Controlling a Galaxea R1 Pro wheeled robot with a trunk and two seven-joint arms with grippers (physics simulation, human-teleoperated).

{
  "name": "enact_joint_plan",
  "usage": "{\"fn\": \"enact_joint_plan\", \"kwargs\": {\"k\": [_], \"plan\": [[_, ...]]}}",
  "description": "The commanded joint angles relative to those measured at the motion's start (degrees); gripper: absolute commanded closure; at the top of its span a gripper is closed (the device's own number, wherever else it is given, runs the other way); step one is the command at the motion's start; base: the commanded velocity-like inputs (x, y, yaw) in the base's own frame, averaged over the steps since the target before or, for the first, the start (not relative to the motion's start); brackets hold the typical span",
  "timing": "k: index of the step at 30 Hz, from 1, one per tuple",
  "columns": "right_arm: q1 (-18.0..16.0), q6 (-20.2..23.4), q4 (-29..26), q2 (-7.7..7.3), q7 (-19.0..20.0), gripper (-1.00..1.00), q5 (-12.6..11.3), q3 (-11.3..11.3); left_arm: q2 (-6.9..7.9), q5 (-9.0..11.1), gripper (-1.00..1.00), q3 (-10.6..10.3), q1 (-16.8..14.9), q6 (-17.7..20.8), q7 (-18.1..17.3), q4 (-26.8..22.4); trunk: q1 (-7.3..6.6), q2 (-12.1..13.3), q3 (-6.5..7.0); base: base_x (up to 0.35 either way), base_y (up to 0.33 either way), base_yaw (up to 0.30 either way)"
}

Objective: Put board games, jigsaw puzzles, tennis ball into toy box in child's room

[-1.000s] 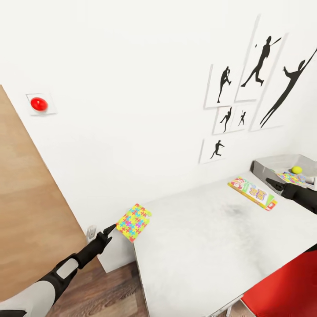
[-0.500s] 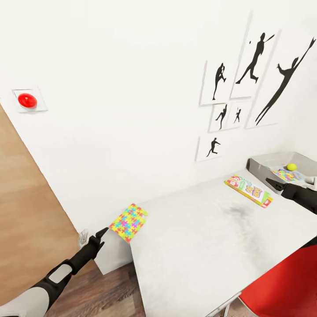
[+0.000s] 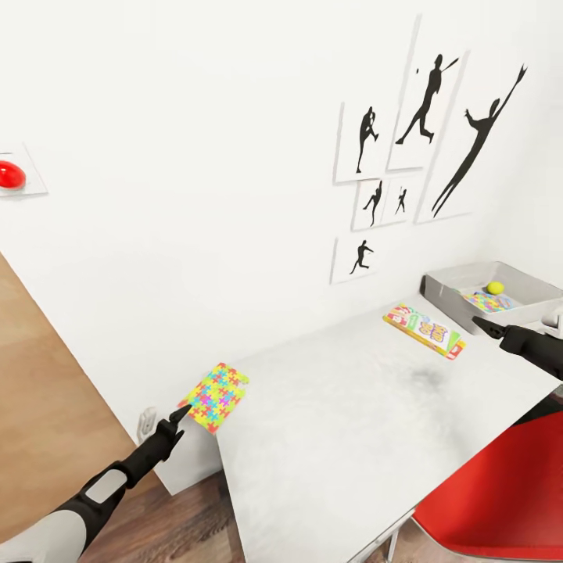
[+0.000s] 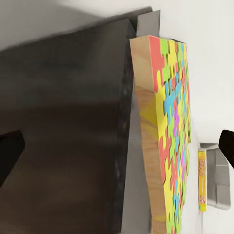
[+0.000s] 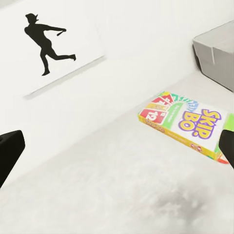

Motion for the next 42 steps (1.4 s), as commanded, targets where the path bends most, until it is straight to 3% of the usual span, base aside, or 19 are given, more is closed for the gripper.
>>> {"fn": "enact_joint_plan", "kwargs": {"k": [1,6,17,21,23,29,42], "plan": [[-0.1,0.3,0.0,-0.01,0.3,-1.0,0.2,-0.1,-0.13,0.3,-1.0,0.1,0.0,0.3,0.6,0.0,0.01,-0.1,-0.07,0.0,0.0,-0.009],[-0.1,0.3,0.0,-0.01,0.3,-1.0,0.2,-0.1,-0.54,0.5,-1.0,0.0,-0.2,-2.1,2.2,0.0,0.01,-0.1,-0.07,0.0,0.0,-0.004],[-0.1,0.3,0.0,-0.02,0.3,-1.0,0.2,-0.1,-0.84,0.6,-1.0,-0.1,-0.4,-3.1,2.3,-0.2,0.01,-0.1,-0.07,0.0,0.0,0.0],[-0.1,0.3,0.0,-0.02,0.3,-1.0,0.2,-0.2,-1.5,0.6,-1.0,-0.1,-0.5,-3.0,2.3,-0.3,0.01,-0.1,-0.07,0.0,0.0,0.0],[-0.1,0.3,0.0,-0.02,0.3,-1.0,0.2,-0.2,-2.52,0.5,-1.0,-0.1,-0.7,-3.0,2.3,-0.3,0.01,-0.1,-0.07,0.0,0.0,0.0],[-0.1,0.3,0.0,-0.02,0.3,-1.0,0.2,-0.2,-3.17,0.4,-1.0,-0.2,-0.9,-3.0,2.4,-0.3,0.01,-0.1,-0.07,0.0,0.0,-0.013],[-0.1,0.3,0.0,-0.02,0.3,-1.0,0.2,-0.2,-3.17,0.5,-1.0,-0.2,-0.9,-2.9,2.3,-0.3,0.01,-0.1,-0.07,0.0,0.0,-0.044]]}}
